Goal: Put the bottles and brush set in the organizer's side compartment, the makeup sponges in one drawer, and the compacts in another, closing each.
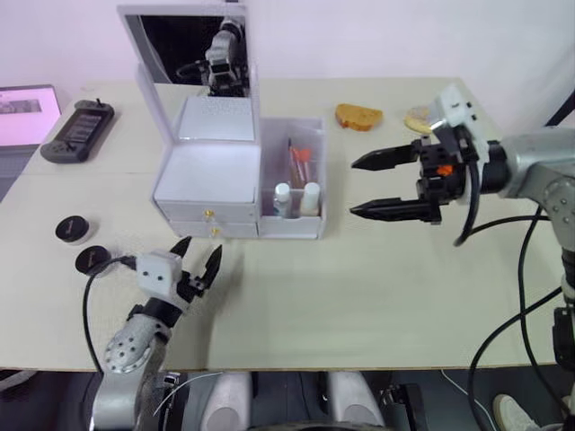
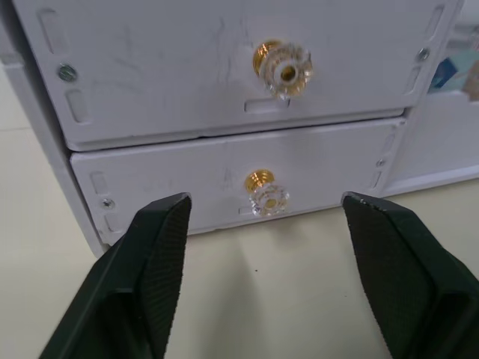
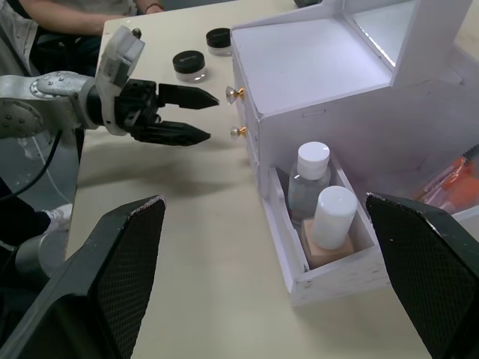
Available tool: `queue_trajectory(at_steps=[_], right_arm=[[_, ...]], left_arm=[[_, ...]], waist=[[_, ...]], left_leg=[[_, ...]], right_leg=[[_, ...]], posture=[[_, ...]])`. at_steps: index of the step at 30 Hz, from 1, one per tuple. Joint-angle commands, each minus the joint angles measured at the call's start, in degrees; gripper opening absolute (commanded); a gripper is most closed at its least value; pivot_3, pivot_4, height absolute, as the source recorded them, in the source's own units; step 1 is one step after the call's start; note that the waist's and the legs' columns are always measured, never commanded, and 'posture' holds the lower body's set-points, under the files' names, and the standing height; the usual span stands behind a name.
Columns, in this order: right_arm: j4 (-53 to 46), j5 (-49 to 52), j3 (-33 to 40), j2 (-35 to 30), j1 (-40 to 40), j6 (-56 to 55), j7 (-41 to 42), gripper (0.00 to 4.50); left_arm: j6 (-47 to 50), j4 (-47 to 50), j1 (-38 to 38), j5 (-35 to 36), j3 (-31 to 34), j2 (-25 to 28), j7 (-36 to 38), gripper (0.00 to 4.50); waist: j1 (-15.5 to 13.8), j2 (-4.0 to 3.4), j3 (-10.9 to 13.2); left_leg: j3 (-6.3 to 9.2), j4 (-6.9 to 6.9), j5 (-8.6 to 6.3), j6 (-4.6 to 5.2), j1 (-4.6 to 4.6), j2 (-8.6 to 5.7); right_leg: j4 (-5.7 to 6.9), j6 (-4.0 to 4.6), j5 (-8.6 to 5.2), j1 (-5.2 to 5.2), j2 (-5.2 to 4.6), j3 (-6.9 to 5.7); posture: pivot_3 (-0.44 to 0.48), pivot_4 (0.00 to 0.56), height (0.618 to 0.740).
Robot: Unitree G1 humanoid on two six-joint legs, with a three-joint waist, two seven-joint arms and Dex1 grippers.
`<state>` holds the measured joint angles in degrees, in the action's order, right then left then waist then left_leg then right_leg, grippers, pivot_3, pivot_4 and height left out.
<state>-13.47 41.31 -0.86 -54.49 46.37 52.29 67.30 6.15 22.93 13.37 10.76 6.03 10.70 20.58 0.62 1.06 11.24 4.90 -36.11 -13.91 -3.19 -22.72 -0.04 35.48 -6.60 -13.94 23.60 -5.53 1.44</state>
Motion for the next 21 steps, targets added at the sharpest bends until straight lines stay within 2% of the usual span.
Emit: queue_trajectory(at_steps=[1, 15, 18, 21], right_arm=[[-1.39, 0.75, 2.49, -1.09, 2.19, 0.75, -0.65, 4.50], [-1.98, 0.61, 1.82, -1.31, 5.03, 2.18, -2.12, 4.50], [-2.19, 0.78, 1.89, -1.20, 5.29, 2.65, -2.51, 4.50], [-2.36, 0.82, 1.90, -1.12, 5.30, 2.78, -2.88, 4.50]], left_arm=[[-2.32, 0.12, -0.37, -1.14, -0.86, -0.47, -1.42, 3.63], [-6.07, -5.40, -5.16, -5.17, -5.27, -4.16, -6.70, 3.63], [-6.13, -5.21, -4.97, -5.20, -5.55, -4.60, -7.32, 2.68], [-6.27, -5.06, -4.70, -5.86, -5.42, -4.78, -8.23, 1.14]], waist=[[0.09, 0.00, 0.00], [0.03, -0.01, 0.00], [0.02, -0.01, 0.00], [-0.03, -0.01, 0.00]], left_leg=[[0.00, 0.00, 0.00, 0.00, 0.00, 0.00], [0.00, 0.00, 0.00, 0.00, 0.01, 0.00], [0.01, 0.01, 0.00, 0.00, 0.01, 0.00], [0.01, 0.00, 0.00, 0.00, 0.00, 0.00]], right_leg=[[-0.01, 0.00, 0.00, 0.00, 0.00, 0.00], [-0.01, -0.15, 0.08, -0.01, 0.00, 0.00], [-0.02, -0.16, 0.09, -0.01, 0.00, 0.00], [-0.02, -0.16, 0.09, -0.01, 0.00, 0.00]], posture=[[0.000, 0.150, 0.740], [0.000, 0.150, 0.740], [0.000, 0.150, 0.740], [0.000, 0.150, 0.740]])
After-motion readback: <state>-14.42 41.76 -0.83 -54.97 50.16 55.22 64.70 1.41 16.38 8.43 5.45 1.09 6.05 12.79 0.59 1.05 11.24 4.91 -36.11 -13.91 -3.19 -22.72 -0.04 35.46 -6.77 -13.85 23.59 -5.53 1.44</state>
